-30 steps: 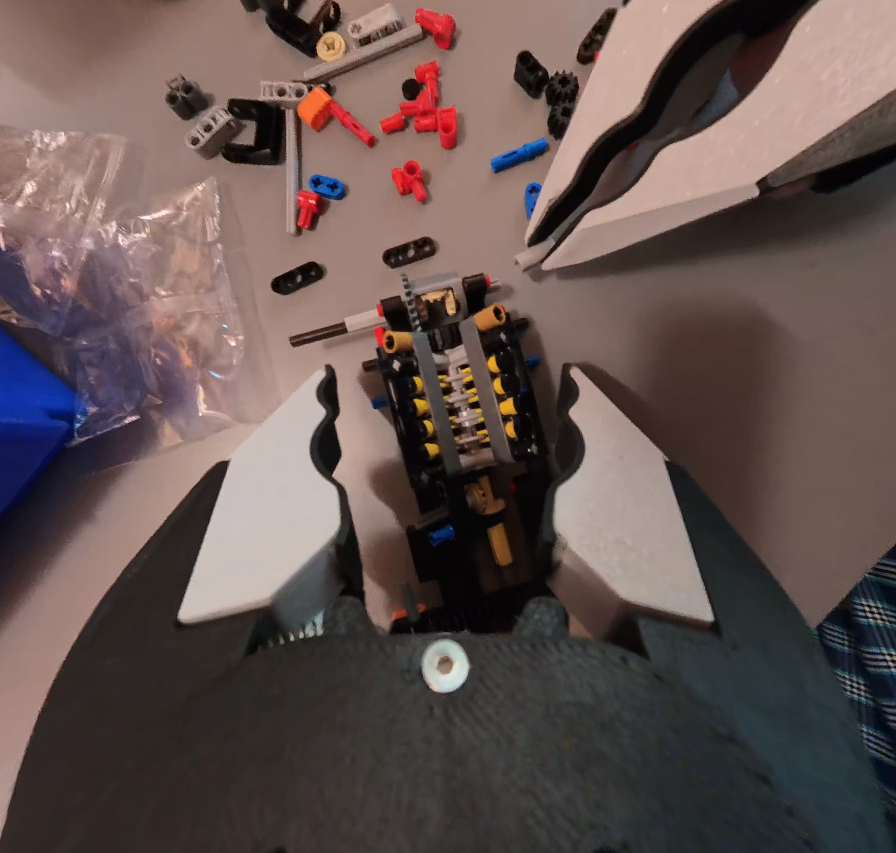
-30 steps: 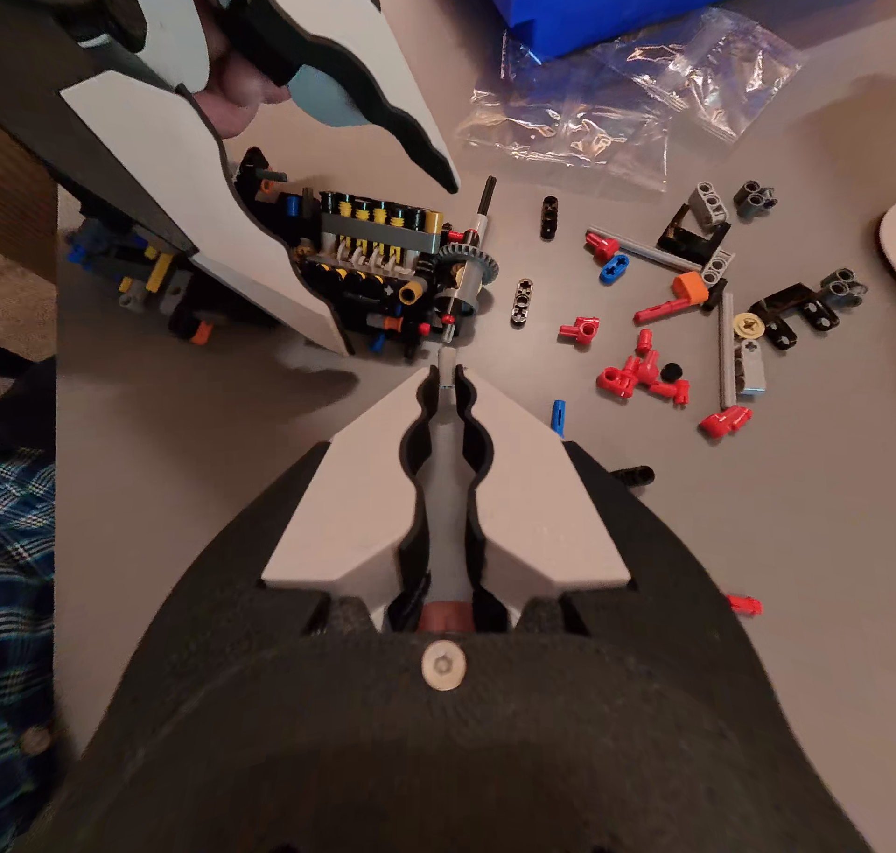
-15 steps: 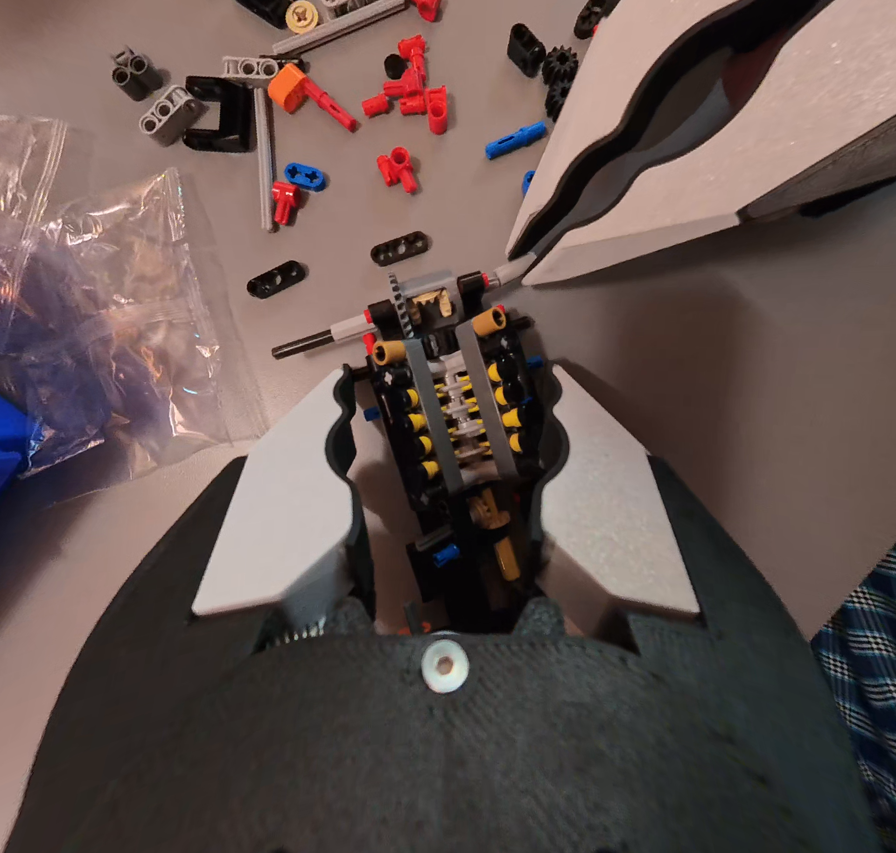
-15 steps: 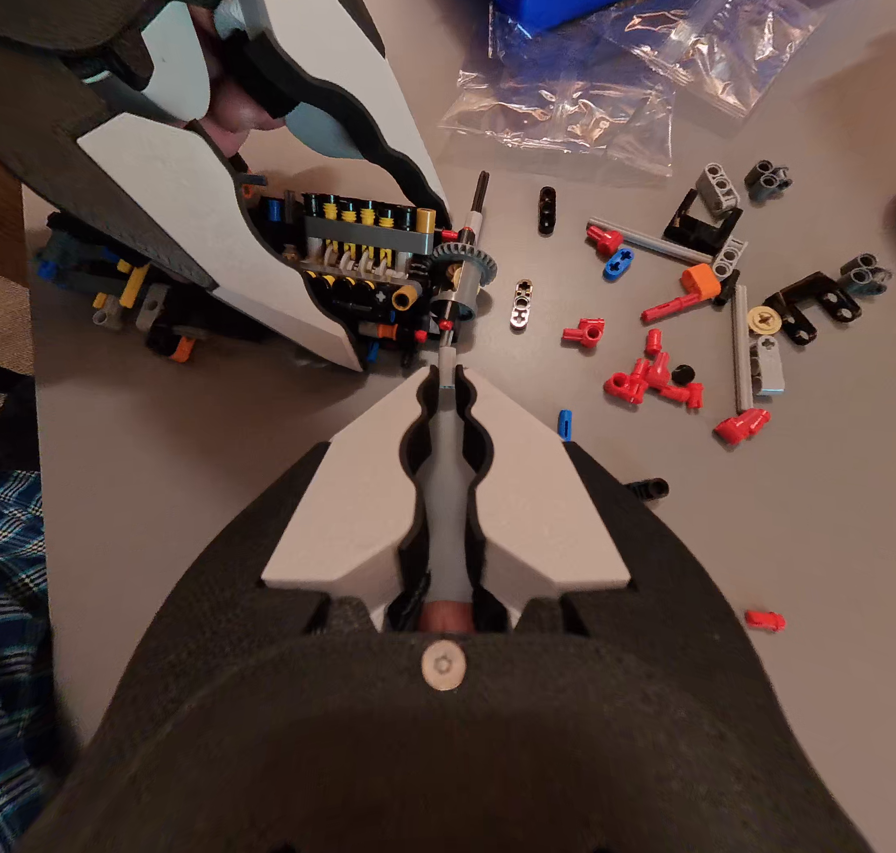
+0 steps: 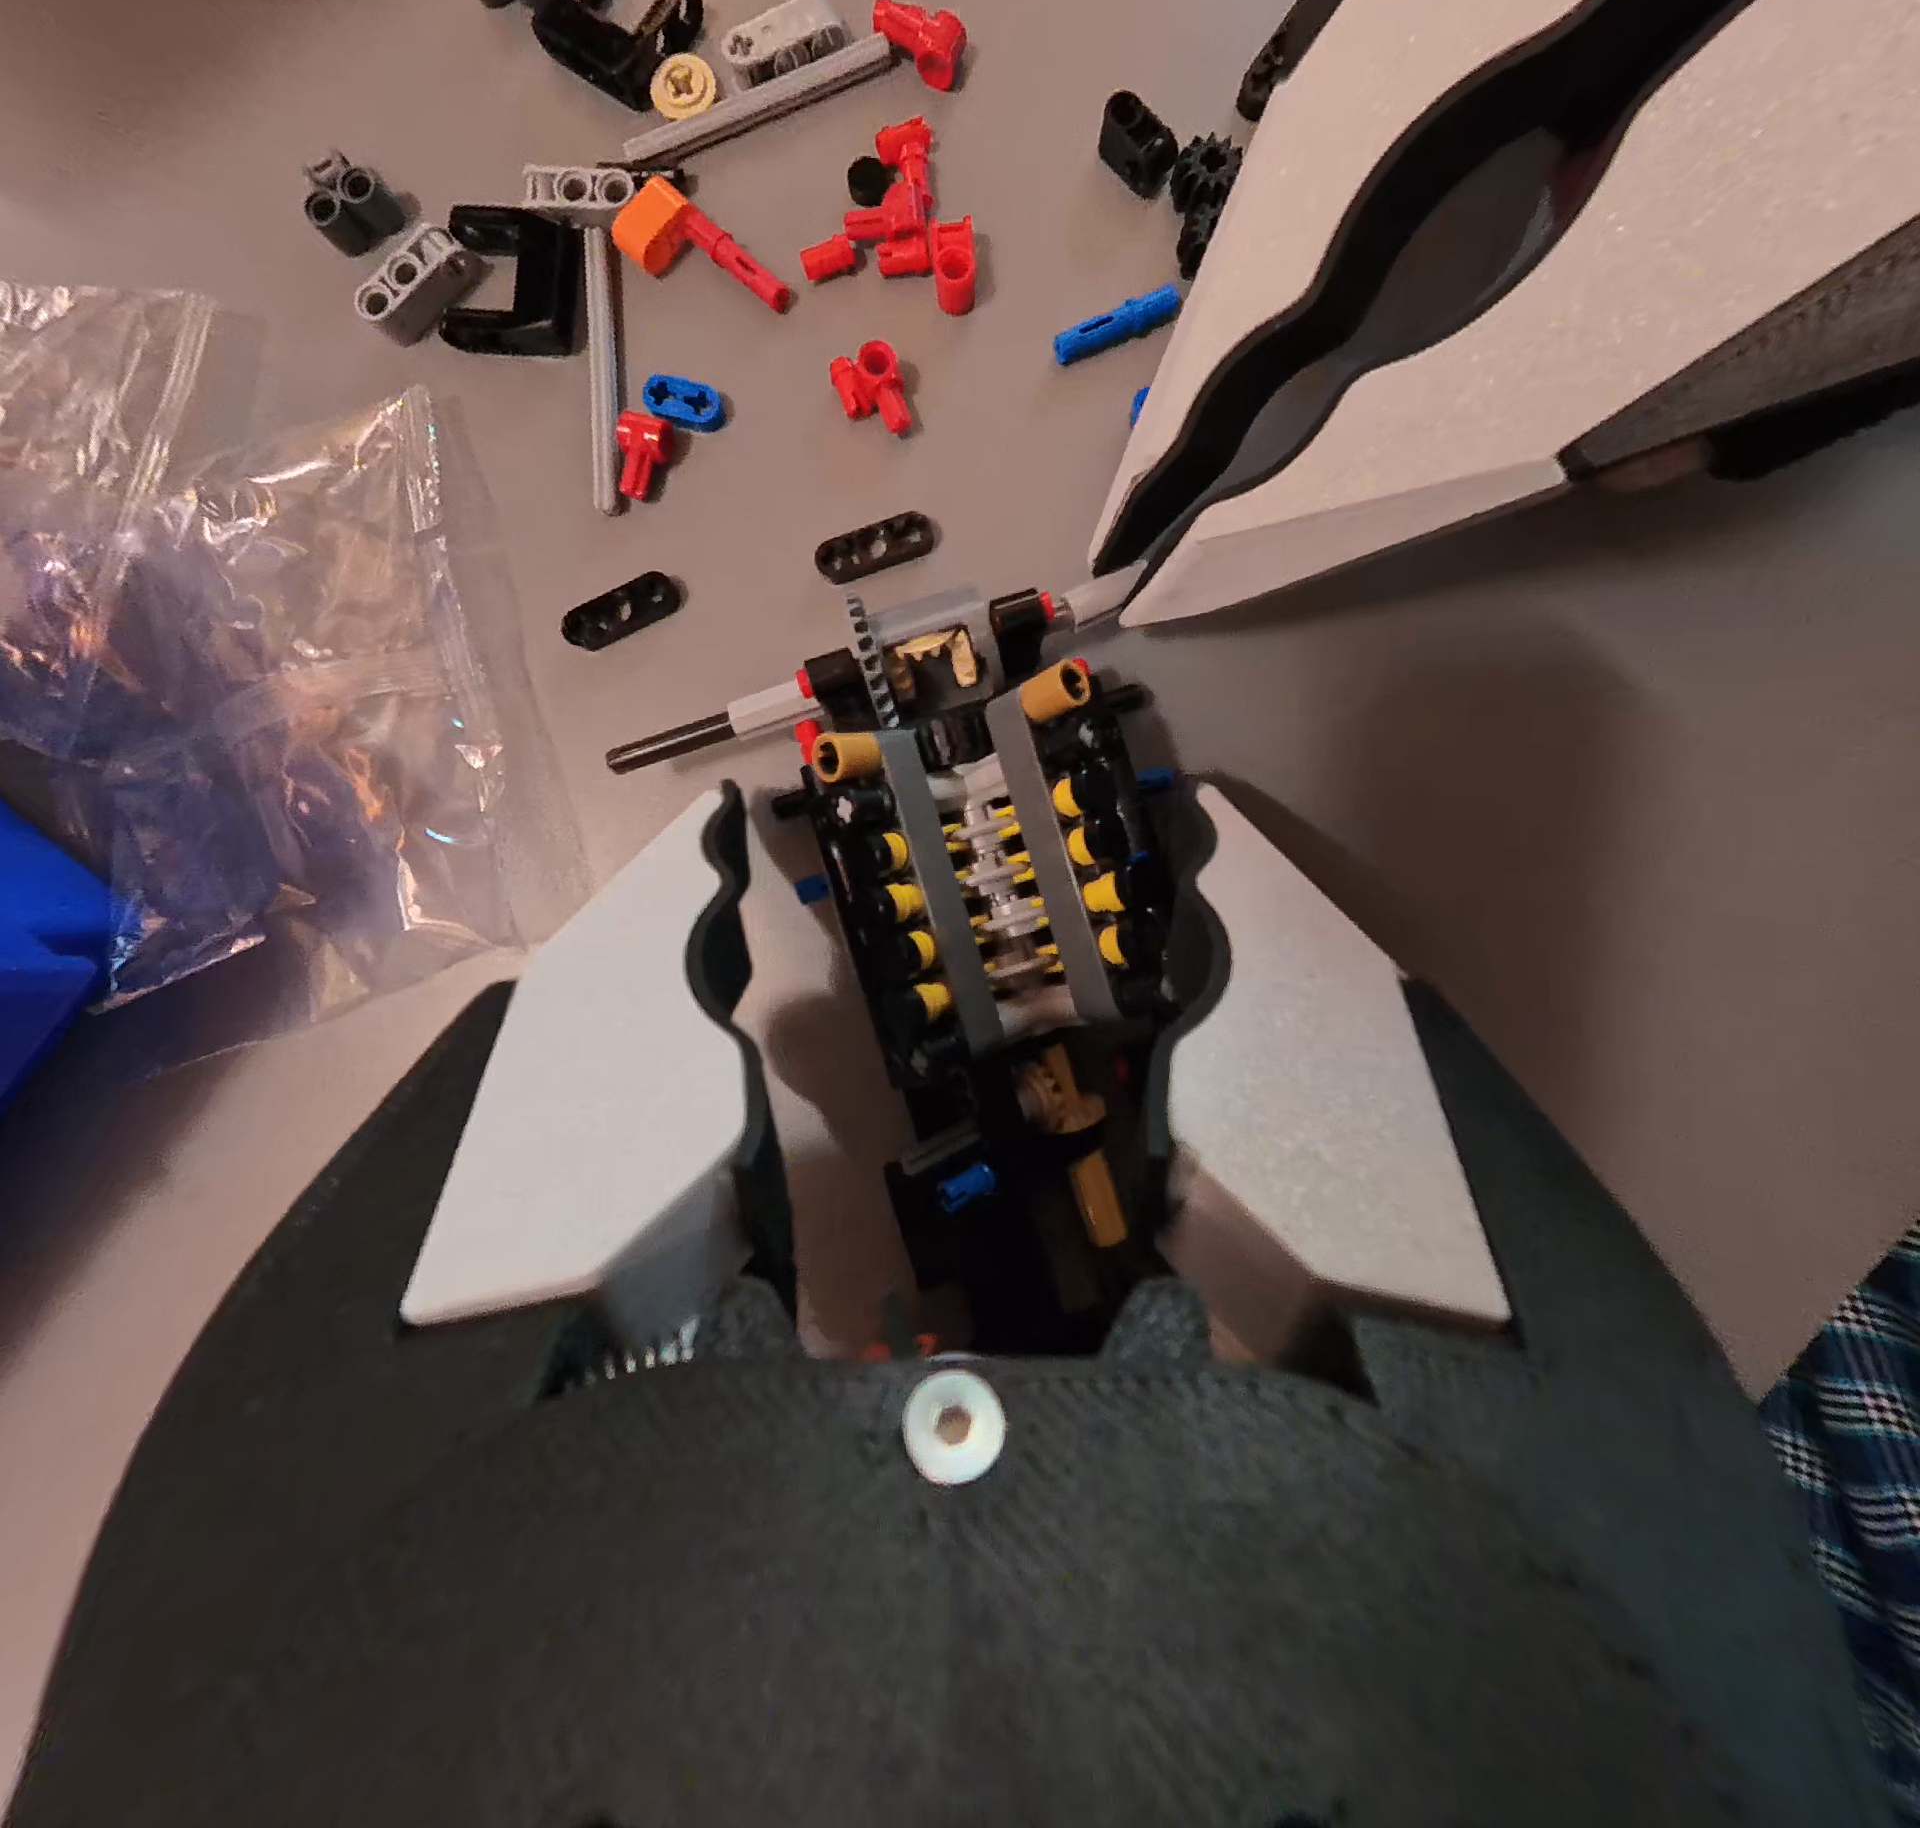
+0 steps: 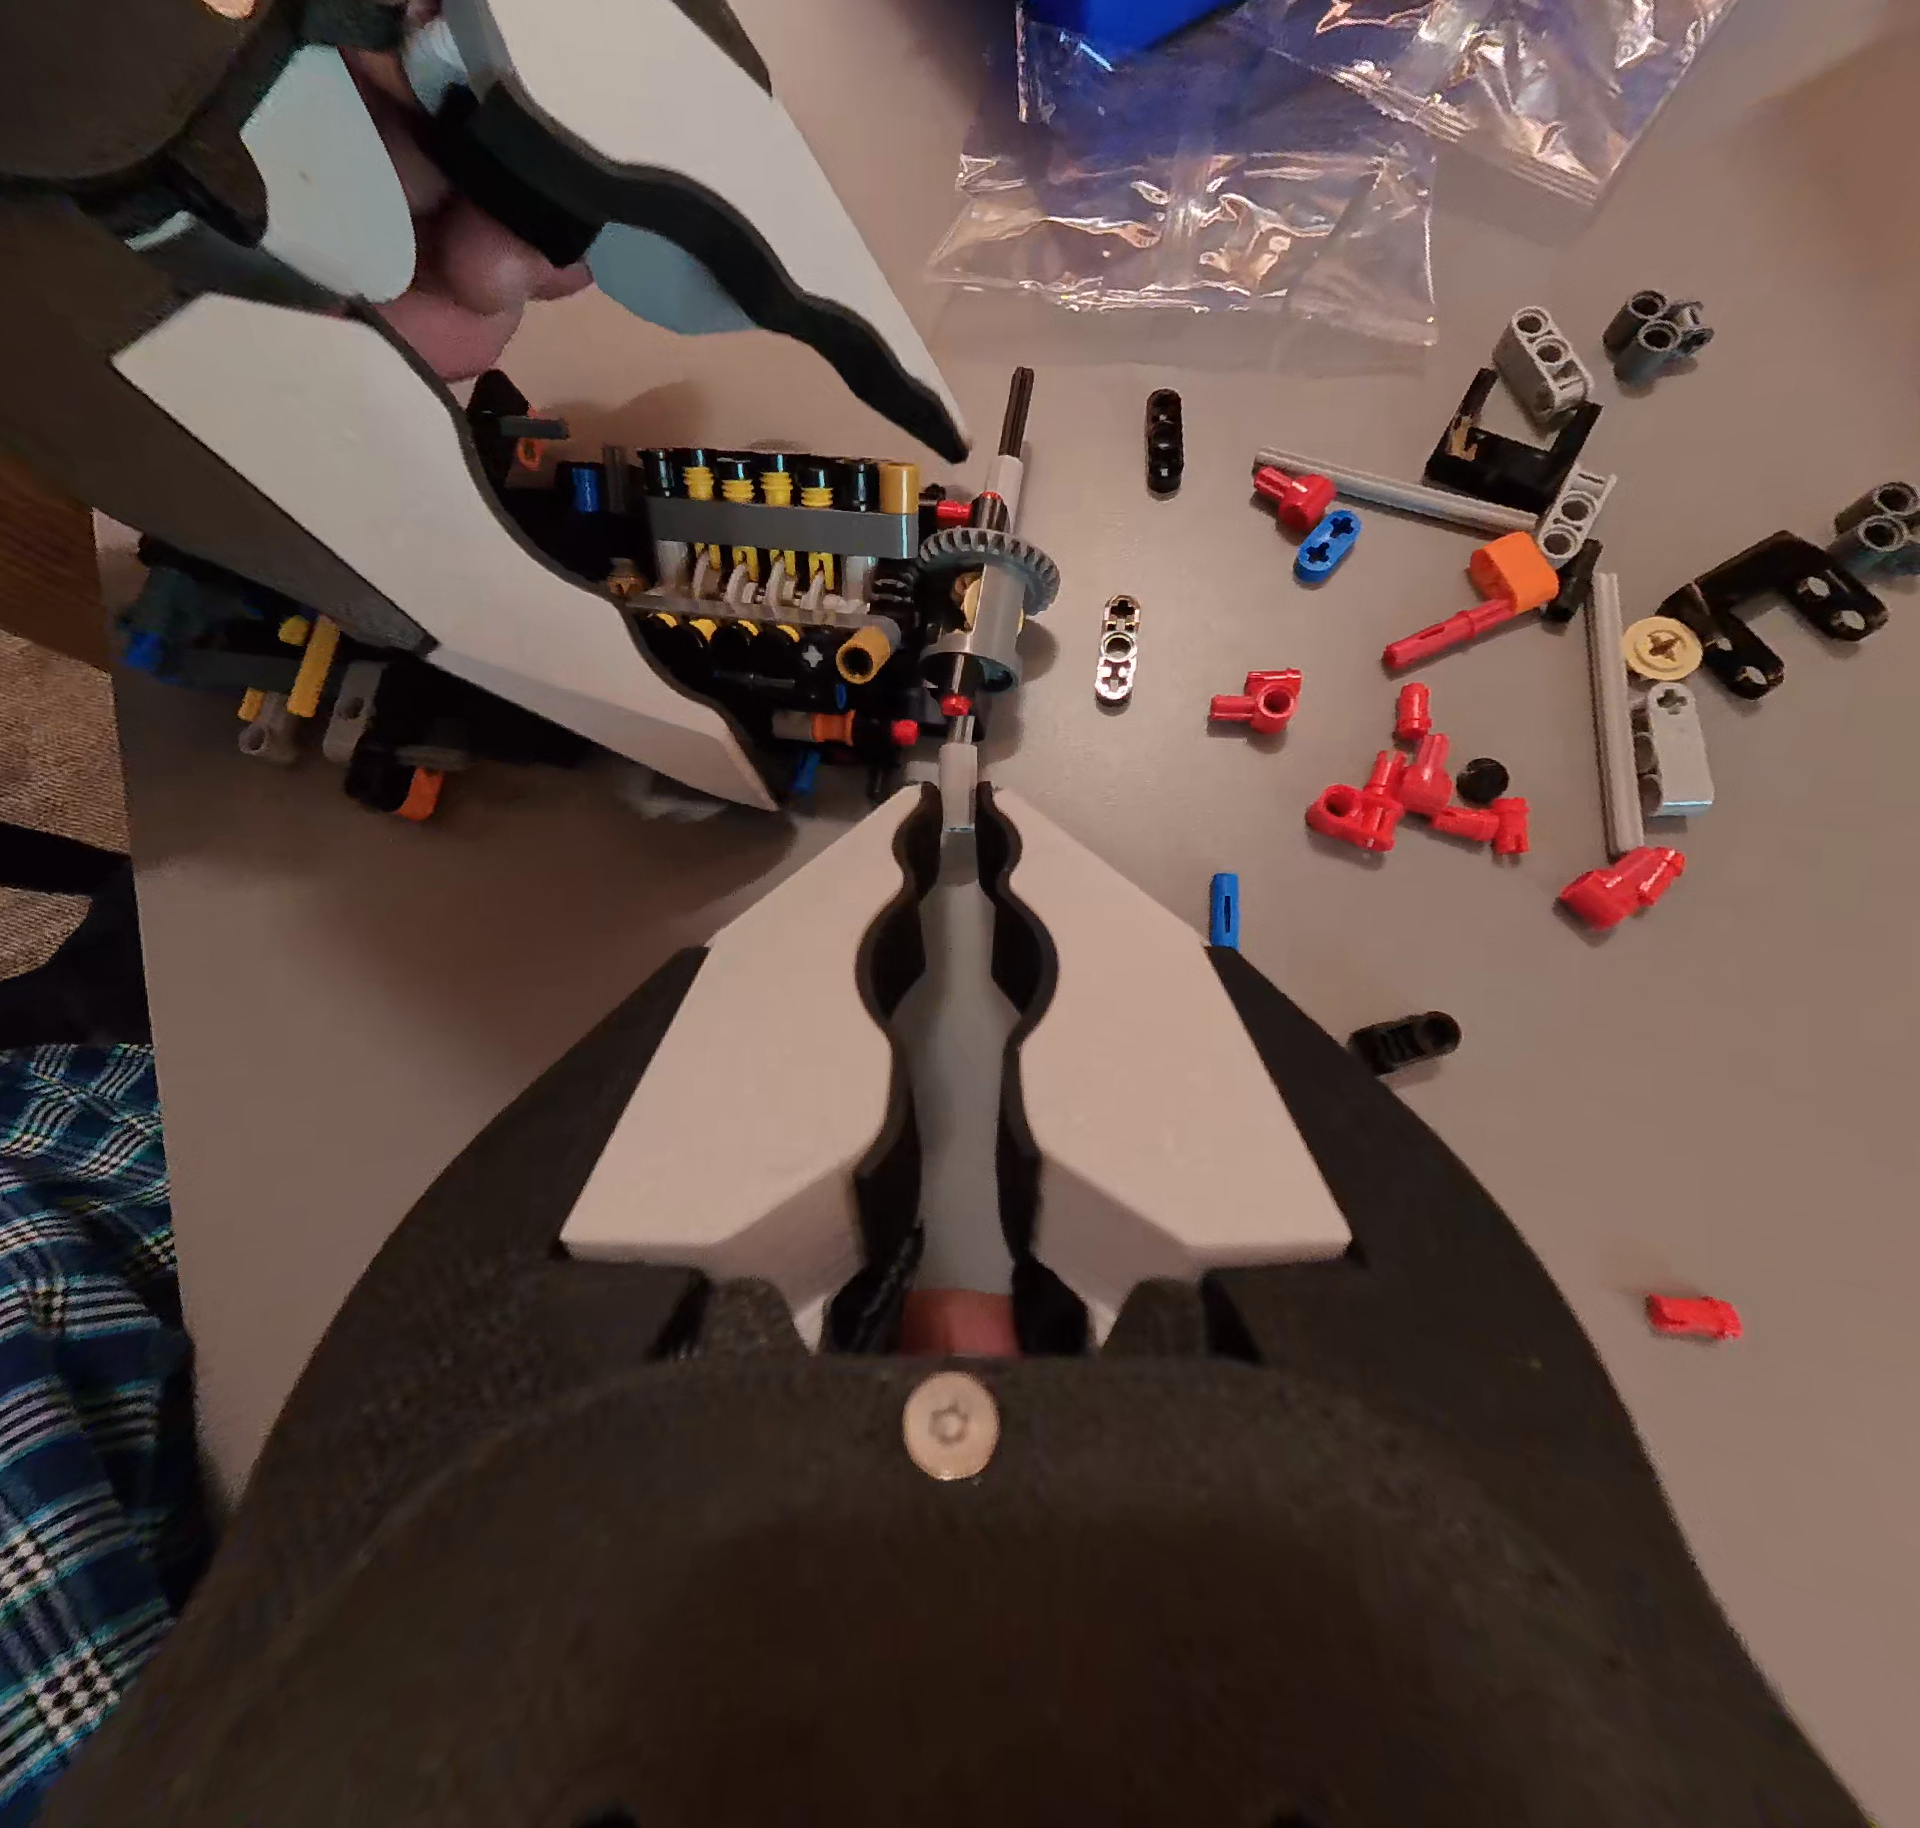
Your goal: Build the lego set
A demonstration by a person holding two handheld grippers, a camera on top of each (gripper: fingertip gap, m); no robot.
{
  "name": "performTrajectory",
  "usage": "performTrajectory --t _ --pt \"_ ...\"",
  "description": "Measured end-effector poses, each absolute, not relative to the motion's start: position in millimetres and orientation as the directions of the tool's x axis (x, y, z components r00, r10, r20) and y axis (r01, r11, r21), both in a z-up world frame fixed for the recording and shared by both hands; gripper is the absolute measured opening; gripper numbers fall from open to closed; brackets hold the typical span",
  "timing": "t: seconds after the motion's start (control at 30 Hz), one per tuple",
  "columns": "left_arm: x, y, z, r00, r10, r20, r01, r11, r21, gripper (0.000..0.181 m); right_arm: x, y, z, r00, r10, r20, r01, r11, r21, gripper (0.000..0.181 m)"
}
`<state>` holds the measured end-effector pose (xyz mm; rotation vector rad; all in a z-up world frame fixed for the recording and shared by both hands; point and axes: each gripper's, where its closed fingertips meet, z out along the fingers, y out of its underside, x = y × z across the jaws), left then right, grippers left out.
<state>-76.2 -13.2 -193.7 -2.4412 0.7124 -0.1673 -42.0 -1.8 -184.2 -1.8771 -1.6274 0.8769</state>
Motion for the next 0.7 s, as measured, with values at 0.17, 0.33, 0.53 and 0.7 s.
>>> performTrajectory --t 0.17,0.33,0.53,0.7 --pt "-81 -7 -178 0.854 -0.521 -0.005 -0.409 -0.664 -0.626 0.091 -42 -2 -186 0.085 0.986 -0.146 0.665 -0.165 -0.728 0.005" --pt "-87 1 -186 0.844 -0.536 0.006 -0.425 -0.675 -0.604 0.104 -42 -1 -187 0.092 0.986 -0.14 0.664 -0.165 -0.729 0.004" --pt "-83 1 -191 0.844 -0.533 0.053 -0.398 -0.69 -0.604 0.103 -42 -1 -188 0.096 0.985 -0.146 0.66 -0.173 -0.731 0.004" --pt "-83 1 -190 0.851 -0.524 0.035 -0.399 -0.688 -0.606 0.102 -42 -1 -187 0.102 0.983 -0.15 0.658 -0.18 -0.731 0.004"
